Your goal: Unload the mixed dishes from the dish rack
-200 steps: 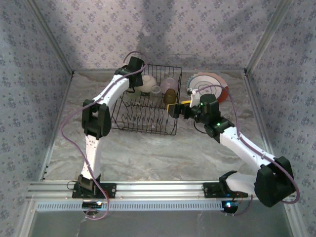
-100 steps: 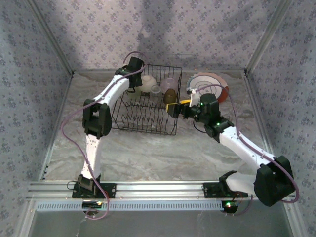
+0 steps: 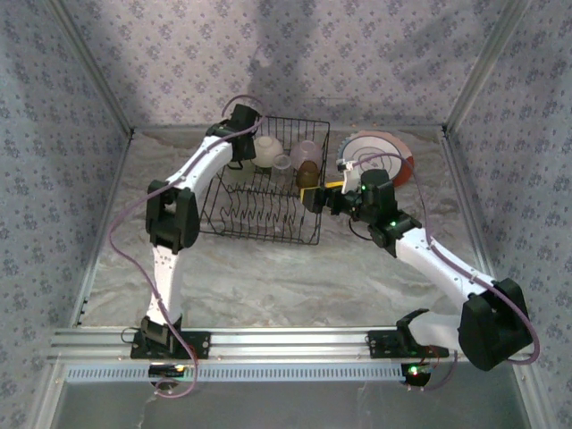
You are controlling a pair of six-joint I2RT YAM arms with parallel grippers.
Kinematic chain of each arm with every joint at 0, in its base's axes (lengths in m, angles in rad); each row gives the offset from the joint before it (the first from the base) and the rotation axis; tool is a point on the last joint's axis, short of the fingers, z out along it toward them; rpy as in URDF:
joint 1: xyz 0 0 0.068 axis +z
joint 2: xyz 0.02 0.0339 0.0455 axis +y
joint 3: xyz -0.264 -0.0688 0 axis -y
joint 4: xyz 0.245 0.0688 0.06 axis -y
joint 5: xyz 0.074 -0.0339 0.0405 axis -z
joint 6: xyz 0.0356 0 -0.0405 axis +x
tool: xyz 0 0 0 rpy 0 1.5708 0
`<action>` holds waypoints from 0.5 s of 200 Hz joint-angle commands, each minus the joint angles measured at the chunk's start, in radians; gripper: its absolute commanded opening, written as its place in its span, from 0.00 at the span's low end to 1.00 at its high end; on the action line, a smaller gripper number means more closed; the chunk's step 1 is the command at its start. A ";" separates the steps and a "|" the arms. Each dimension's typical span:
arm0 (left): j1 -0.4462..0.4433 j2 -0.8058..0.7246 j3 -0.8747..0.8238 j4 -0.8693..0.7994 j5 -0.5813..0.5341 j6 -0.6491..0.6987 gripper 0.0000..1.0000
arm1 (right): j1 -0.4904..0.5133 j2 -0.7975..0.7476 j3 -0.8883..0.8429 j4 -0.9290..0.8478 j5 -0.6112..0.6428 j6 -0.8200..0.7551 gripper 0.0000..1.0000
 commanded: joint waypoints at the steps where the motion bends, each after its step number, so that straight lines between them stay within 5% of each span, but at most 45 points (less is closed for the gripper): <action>1: 0.007 -0.116 -0.038 -0.003 0.007 -0.011 0.24 | 0.002 0.004 -0.008 0.020 -0.013 0.009 1.00; 100: 0.009 -0.388 -0.249 0.045 0.191 -0.011 0.23 | 0.006 -0.001 -0.009 0.022 -0.018 0.010 1.00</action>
